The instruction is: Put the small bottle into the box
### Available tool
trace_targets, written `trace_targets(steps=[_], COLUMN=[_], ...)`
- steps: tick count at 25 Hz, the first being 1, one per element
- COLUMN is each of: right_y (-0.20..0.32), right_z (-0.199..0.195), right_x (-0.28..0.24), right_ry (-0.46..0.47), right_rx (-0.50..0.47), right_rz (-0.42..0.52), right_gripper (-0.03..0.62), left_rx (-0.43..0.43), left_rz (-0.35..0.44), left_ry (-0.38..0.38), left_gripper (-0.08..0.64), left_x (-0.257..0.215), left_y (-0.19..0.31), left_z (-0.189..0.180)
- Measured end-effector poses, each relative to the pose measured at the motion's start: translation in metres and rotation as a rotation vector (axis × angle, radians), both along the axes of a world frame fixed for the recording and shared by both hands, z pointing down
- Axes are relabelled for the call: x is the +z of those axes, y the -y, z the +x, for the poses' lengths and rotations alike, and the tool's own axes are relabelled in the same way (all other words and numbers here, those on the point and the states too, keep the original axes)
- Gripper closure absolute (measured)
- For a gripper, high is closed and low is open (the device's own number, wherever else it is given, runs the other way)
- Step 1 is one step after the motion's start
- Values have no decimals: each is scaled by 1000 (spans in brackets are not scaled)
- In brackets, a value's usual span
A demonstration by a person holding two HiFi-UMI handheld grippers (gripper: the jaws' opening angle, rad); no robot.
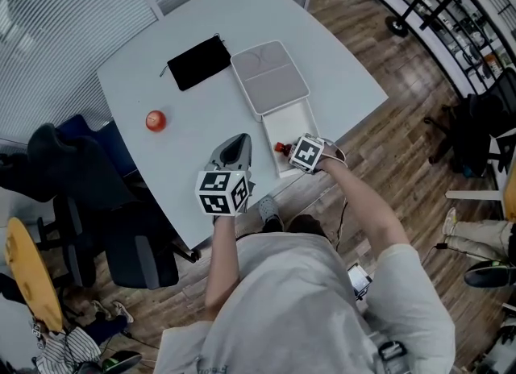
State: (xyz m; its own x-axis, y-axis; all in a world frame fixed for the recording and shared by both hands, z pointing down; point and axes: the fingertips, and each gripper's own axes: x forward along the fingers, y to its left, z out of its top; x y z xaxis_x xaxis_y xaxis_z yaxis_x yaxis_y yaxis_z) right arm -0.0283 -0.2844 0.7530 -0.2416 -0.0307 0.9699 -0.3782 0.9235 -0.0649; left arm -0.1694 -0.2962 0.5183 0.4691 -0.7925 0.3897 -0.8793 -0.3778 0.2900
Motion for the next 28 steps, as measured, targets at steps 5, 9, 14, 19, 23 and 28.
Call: trace_targets(steps=[5, 9, 14, 19, 23, 28], right_y=[0, -4, -7, -7, -6, -5], right_z=[-3, -1, -13, -10, -12, -17], right_x=[-4, -4, 0, 5, 5, 5], right_ry=[44, 44, 63, 31, 21, 37], right_rx=[8, 10, -5, -4, -8, -1], right_rz=[-1, -22, -38, -59, -67, -75], right_gripper=[365, 366, 365, 365, 363, 358], left_rx=[18, 13, -15, -35, -55, -52], left_rz=[-7, -8, -12, -10, -10, -12], left_ry=[3, 4, 1, 4, -1, -8], left_gripper=[531, 531, 531, 531, 531, 531], left_x=[1, 1, 3, 3, 3, 4], left_y=[-2, -3, -7, -11, -11, -13], left_z=[10, 11, -2, -8, -18, -18])
